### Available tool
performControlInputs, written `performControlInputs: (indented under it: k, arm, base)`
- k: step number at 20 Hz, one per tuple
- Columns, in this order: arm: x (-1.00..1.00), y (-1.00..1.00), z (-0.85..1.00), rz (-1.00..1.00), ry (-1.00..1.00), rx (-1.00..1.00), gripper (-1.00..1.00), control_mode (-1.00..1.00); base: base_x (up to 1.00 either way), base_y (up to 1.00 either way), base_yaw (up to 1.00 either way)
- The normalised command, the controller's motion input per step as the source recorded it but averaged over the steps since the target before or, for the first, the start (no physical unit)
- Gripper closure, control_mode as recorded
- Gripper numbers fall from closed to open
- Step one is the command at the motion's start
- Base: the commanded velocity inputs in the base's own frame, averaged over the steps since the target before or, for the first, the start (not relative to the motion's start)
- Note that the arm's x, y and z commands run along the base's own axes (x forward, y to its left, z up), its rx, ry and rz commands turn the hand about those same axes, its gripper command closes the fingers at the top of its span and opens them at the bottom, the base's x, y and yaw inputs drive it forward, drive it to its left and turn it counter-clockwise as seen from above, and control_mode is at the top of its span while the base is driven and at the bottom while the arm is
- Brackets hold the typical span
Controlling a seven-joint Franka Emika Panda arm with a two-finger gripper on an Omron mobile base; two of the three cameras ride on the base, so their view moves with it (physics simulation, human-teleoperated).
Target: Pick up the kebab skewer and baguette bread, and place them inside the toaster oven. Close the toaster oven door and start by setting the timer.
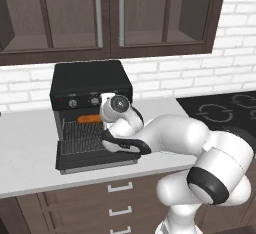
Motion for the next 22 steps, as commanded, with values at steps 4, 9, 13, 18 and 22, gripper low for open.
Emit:
performControlInputs:
  k: [4, 9, 13, 18, 22]
  arm:
    - [0.24, 0.03, -0.11, 0.00, 0.00, 0.00, 1.00, -1.00]
    - [0.15, 0.00, 0.00, 0.00, 0.00, 0.00, -1.00, -1.00]
    - [0.00, 0.00, 0.00, 0.00, 0.00, 0.00, -1.00, -1.00]
    - [0.02, 0.00, 0.00, 0.00, 0.00, 0.00, -1.00, -1.00]
    - [0.04, -0.06, 0.10, 0.00, 0.00, 0.00, -1.00, -1.00]
  base:
    - [0.00, 0.00, 0.00]
    - [0.00, 0.00, 0.00]
    - [0.00, 0.00, 0.00]
    - [0.00, 0.00, 0.00]
    - [0.00, 0.00, 0.00]
